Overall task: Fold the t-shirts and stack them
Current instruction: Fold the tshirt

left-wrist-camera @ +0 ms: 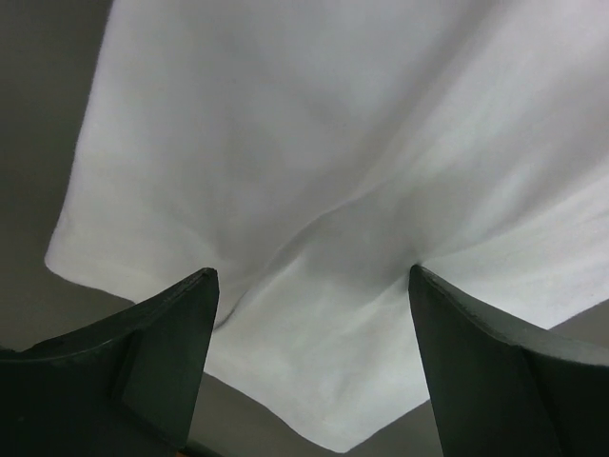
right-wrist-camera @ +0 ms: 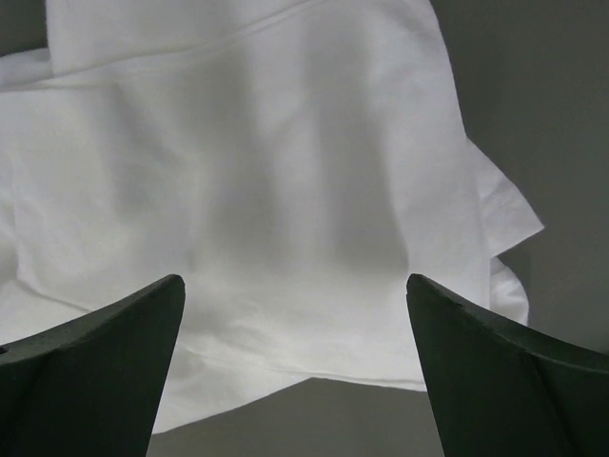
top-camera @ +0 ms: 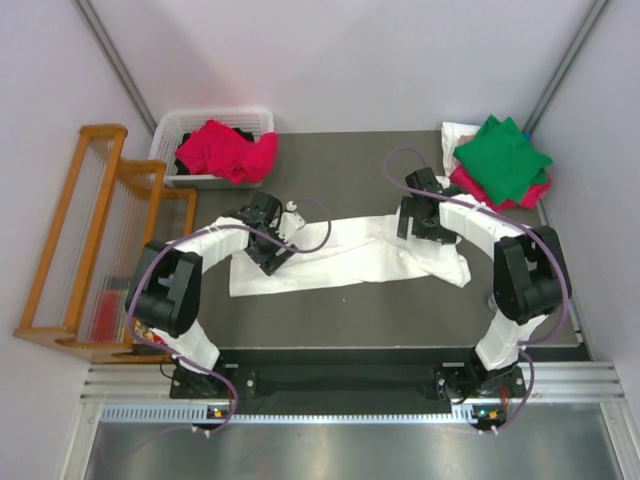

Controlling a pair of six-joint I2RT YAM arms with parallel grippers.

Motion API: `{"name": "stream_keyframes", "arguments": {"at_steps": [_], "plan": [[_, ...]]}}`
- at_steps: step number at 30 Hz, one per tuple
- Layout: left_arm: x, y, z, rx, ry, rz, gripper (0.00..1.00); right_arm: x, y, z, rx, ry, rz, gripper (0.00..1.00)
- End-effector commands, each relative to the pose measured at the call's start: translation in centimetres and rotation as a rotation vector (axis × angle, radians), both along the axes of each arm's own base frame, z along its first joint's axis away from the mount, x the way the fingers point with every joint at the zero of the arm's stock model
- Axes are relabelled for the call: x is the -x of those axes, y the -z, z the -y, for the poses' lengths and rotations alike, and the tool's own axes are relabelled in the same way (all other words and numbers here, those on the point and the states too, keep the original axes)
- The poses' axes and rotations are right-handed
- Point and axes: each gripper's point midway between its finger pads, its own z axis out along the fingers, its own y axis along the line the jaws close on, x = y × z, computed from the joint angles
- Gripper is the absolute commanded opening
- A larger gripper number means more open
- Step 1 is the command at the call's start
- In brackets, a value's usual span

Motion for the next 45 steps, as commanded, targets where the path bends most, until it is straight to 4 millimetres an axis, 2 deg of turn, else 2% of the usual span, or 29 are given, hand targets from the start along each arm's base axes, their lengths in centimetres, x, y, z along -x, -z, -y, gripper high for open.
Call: {"name": "stream_keyframes", "arguments": {"at_steps": [1,7,10,11,19,22,24,27,36,39,45], "plan": [[-3.2,-1.5,-0.4,0.028,-0.050,0.097,0.86,-0.1,1.5,-0.6,-0.033,0.007,-0.011,1.00],[-4.4,-4.2,-0.7,0.064,-0.097,0.186,0.86,0.5,3.3,-0.8,-0.043,0.005,-0.048,1.00],[-4.2,-5.1,-0.8,0.081,-0.105,0.209,0.88,0.7,3.8,-0.9,-0.045,0.006,-0.057,1.00],[-4.3,-5.1,-0.8,0.084,-0.105,0.221,0.88,0.7,3.9,-0.9,-0.046,0.006,-0.058,1.00],[-2.3,-0.4,-2.6,0.024,-0.112,0.123,0.88,0.8,4.6,-1.0,-0.053,0.010,-0.072,1.00],[-2.1,-0.7,-2.2,0.047,-0.111,0.107,0.87,1.0,4.8,-0.9,-0.050,0.010,-0.077,1.00],[-2.4,-2.2,-1.8,0.073,-0.115,0.129,0.87,1.0,4.9,-0.8,-0.050,0.013,-0.080,1.00],[-2.6,-3.0,-1.2,0.104,-0.098,0.137,0.88,1.1,4.9,-0.9,-0.051,0.012,-0.081,1.00],[-2.2,1.5,-1.7,0.062,-0.105,0.068,0.88,1.2,5.1,-0.7,-0.044,0.018,-0.087,1.00],[-2.4,2.8,-2.4,0.015,-0.117,0.049,0.88,1.0,4.9,-0.7,-0.045,0.018,-0.081,1.00],[-2.2,4.5,-3.4,-0.020,-0.130,0.024,0.88,0.3,4.4,-0.6,-0.039,0.011,-0.058,1.00]]}}
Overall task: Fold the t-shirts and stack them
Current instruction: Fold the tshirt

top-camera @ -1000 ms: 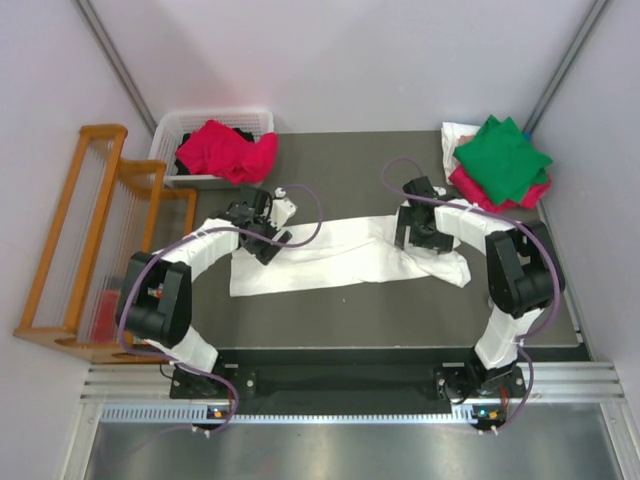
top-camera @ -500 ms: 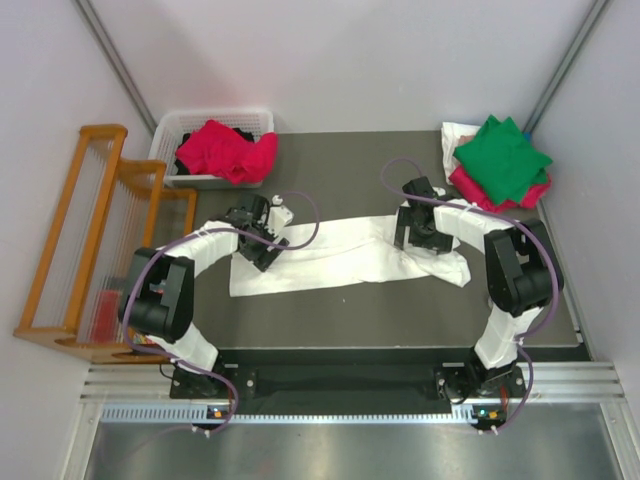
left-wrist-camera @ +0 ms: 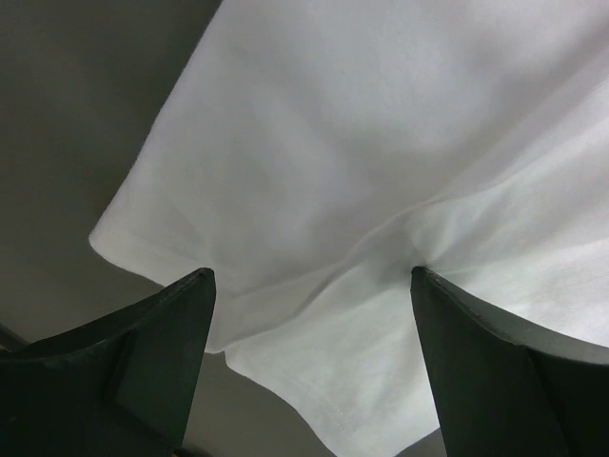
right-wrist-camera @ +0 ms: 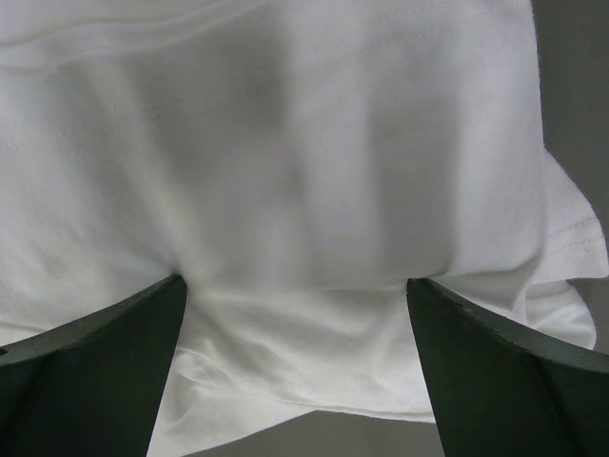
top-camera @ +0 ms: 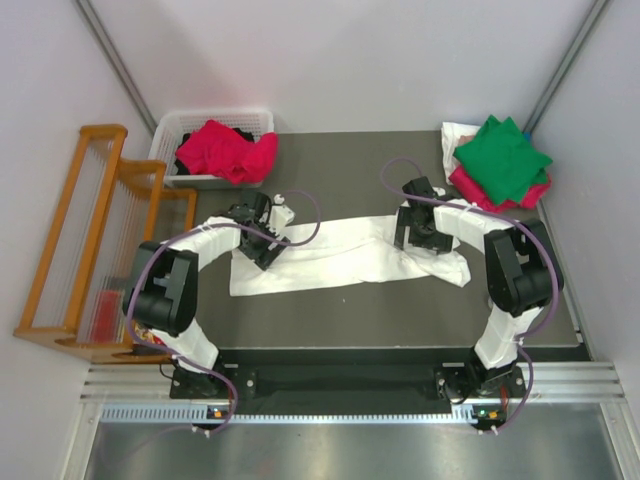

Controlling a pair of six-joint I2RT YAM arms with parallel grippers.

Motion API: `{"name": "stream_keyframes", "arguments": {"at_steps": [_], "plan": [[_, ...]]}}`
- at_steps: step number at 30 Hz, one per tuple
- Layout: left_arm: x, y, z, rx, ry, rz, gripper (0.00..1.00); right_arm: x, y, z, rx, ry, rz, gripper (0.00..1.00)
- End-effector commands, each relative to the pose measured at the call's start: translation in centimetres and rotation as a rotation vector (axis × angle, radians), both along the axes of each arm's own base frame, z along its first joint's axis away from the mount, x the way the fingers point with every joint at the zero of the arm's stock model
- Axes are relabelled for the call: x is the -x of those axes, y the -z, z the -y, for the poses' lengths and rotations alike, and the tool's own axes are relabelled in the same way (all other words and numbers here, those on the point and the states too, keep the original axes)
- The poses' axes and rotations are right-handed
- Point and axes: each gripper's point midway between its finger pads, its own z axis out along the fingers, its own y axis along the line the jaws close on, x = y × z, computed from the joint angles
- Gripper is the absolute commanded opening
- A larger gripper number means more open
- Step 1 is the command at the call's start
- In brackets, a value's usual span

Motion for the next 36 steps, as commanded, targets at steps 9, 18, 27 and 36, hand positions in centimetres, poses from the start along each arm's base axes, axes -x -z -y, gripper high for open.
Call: {"name": "stream_keyframes", "arguments": {"at_steps": [9,18,27,36], "plan": [[2.7,3.4,-3.3,-0.095,-0.020,-0.025,0.89,-2.6,-0.3,0.4,0.005,0.012,0.031,1.00],[5.2,1.6,-3.6,-0.086,0.004,-0.037,0.89,-5.6,-0.5,0.4,0.006,-0.005,0.057,1.00],[6.9,-0.2,-2.6,-0.064,0.078,-0.063,0.89,-9.4,0.3,-0.2,-0.037,-0.023,0.085,0.99],[9.0,-0.1,-0.8,-0.027,0.161,-0.137,0.89,-12.6,1.0,-2.1,-0.089,-0.059,0.093,1.00]]}}
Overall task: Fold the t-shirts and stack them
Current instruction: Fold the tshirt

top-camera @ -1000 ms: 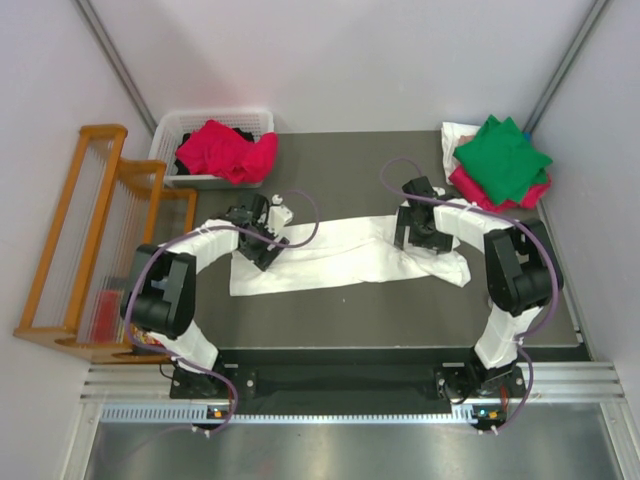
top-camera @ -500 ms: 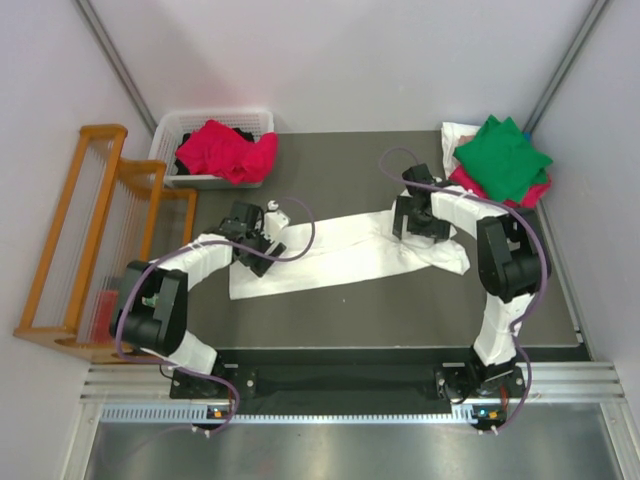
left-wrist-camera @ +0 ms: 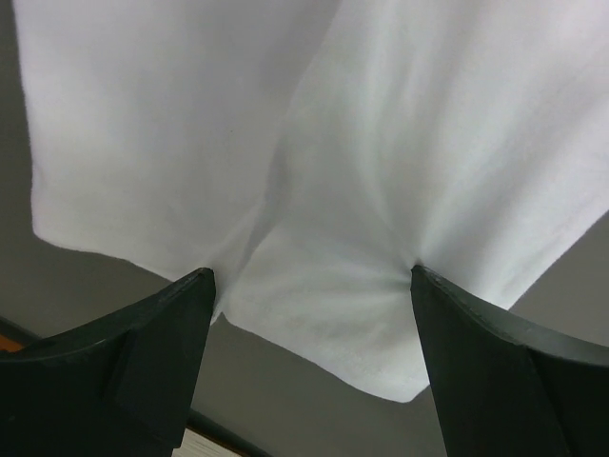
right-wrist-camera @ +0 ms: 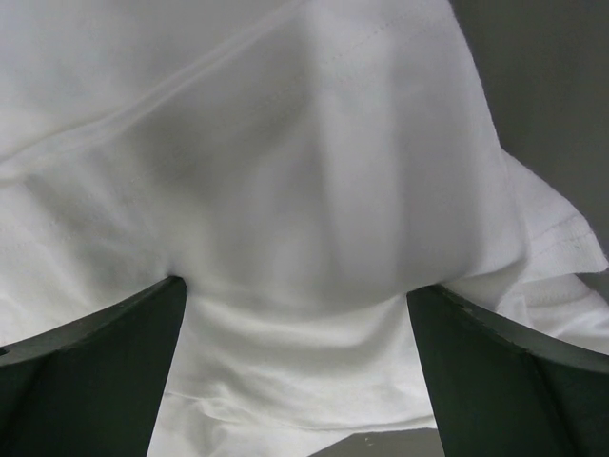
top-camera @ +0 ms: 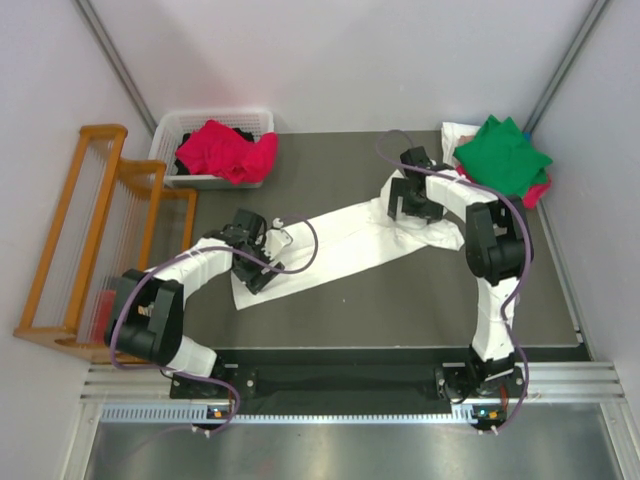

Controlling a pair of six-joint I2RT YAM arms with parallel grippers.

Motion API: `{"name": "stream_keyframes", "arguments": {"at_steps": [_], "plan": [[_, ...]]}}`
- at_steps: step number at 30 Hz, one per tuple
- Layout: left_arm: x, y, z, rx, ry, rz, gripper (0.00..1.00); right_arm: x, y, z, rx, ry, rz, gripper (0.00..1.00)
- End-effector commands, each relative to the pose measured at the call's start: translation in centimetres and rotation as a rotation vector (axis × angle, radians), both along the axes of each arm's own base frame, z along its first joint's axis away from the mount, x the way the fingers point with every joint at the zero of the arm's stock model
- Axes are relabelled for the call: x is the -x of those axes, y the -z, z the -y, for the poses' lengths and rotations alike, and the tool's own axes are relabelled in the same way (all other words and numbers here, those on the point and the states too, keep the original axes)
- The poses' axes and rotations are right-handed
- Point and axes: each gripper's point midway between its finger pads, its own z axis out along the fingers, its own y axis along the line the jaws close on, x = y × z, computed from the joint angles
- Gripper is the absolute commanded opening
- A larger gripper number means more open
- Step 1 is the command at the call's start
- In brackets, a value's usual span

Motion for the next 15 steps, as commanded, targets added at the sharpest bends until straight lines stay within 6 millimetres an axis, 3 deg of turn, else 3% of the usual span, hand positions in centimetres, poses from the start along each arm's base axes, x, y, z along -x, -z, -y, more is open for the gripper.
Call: {"name": "stream_keyframes", "arguments": {"at_steps": [1,14,15], "plan": [[3.1,0.2,0.8,0.016,0.072,-0.105,0.89,-3.6,1.3,-1.1,-0.054,-0.015,0.062,1.00],[4.5,-0.7,4.0,0.094,0.187,-0.165,0.89,-7.3,1.4,-3.6,-0.133,-0.089,0.104,1.00],[4.6,-0.9,4.5,0.105,0.197,-0.169,0.89,-8.3,0.4,-4.3,-0.153,-0.102,0.125,1.00]]}}
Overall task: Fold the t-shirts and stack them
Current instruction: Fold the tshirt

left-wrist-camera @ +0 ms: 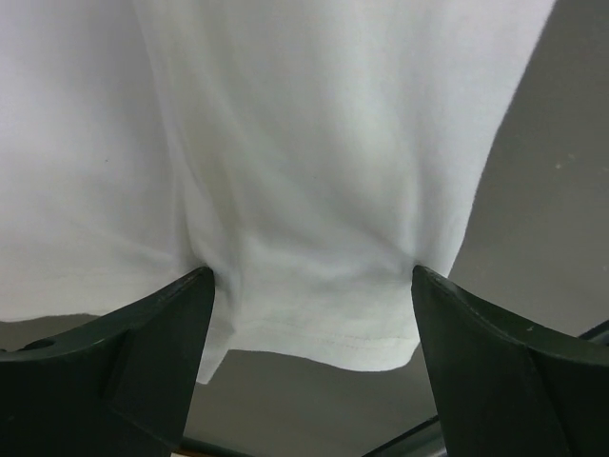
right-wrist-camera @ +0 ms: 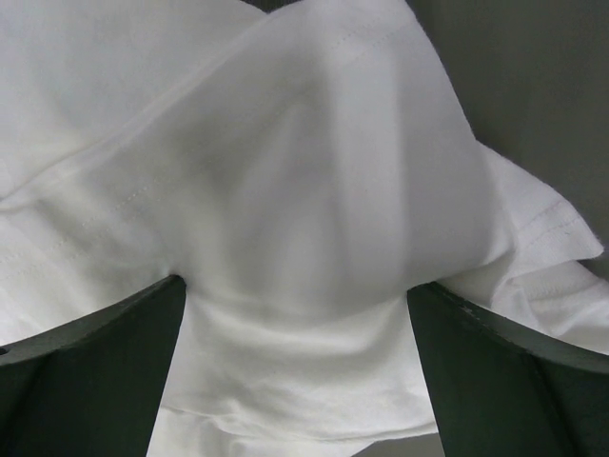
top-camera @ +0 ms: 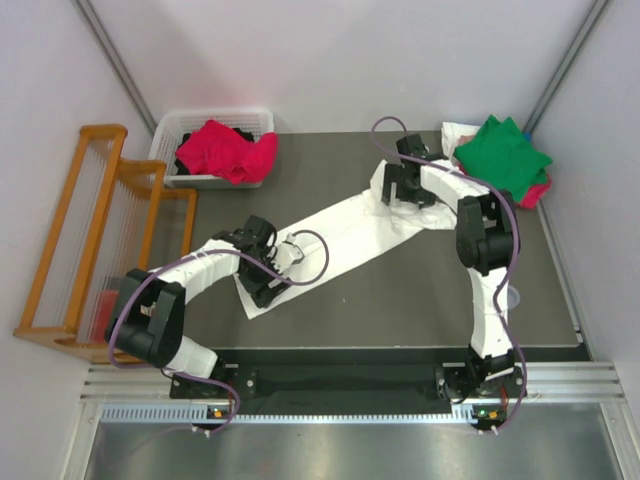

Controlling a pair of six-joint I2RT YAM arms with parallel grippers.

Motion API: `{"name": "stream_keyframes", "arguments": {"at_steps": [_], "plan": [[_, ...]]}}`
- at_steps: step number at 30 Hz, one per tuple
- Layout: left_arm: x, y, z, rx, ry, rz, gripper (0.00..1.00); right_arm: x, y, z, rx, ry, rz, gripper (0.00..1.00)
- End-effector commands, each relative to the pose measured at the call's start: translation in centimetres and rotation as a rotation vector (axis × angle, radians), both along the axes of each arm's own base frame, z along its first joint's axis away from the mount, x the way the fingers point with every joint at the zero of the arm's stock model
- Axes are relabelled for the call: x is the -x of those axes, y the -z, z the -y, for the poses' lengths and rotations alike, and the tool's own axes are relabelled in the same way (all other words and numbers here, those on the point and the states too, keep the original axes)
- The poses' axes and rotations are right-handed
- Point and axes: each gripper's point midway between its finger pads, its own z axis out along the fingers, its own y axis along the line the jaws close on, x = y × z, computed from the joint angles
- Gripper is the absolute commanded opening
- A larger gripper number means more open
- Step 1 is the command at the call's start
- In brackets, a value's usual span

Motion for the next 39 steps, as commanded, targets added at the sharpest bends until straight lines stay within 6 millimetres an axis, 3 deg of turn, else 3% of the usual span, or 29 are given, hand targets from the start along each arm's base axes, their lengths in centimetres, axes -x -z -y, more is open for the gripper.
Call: {"name": "stream_keyframes", "arguments": {"at_steps": [1,3,11,19,22,26,28,32,34,39], "plan": [[0.6,-1.5,2.1,0.069,0.058,-0.024,0.89,-3.7,1.4,-2.9,-0.127,-0.059,0.041,1.00],[0.7,-2.0,2.9,0.086,0.076,-0.029,0.89,-4.8,0.3,-3.8,-0.155,-0.084,0.060,1.00],[0.9,-3.5,6.6,0.147,0.152,-0.043,0.89,-5.5,-0.8,-7.1,-0.219,-0.148,0.084,1.00],[2.4,-2.4,10.2,0.154,0.230,-0.091,0.89,-4.6,-1.4,-11.7,-0.293,-0.239,0.081,1.00],[1.6,-2.2,10.2,0.139,0.222,-0.055,0.89,-4.9,-2.5,-12.5,-0.261,-0.260,0.115,1.00],[-1.2,-3.7,8.8,0.127,0.167,0.057,0.90,-5.6,-4.6,-11.6,-0.202,-0.253,0.161,1.00],[-2.6,-5.4,8.3,0.157,0.135,0.111,0.90,-6.1,-6.1,-10.4,-0.149,-0.233,0.199,1.00],[-5.7,-8.1,5.0,0.202,0.011,0.178,0.90,-6.4,-8.2,-7.6,-0.048,-0.186,0.239,1.00],[-6.2,-9.1,3.8,0.207,-0.022,0.192,0.90,-6.5,-8.8,-5.8,-0.012,-0.150,0.248,1.00],[-6.2,-9.2,0.9,0.168,-0.082,0.221,0.90,-6.0,-8.6,-3.3,0.016,-0.098,0.229,1.00]]}}
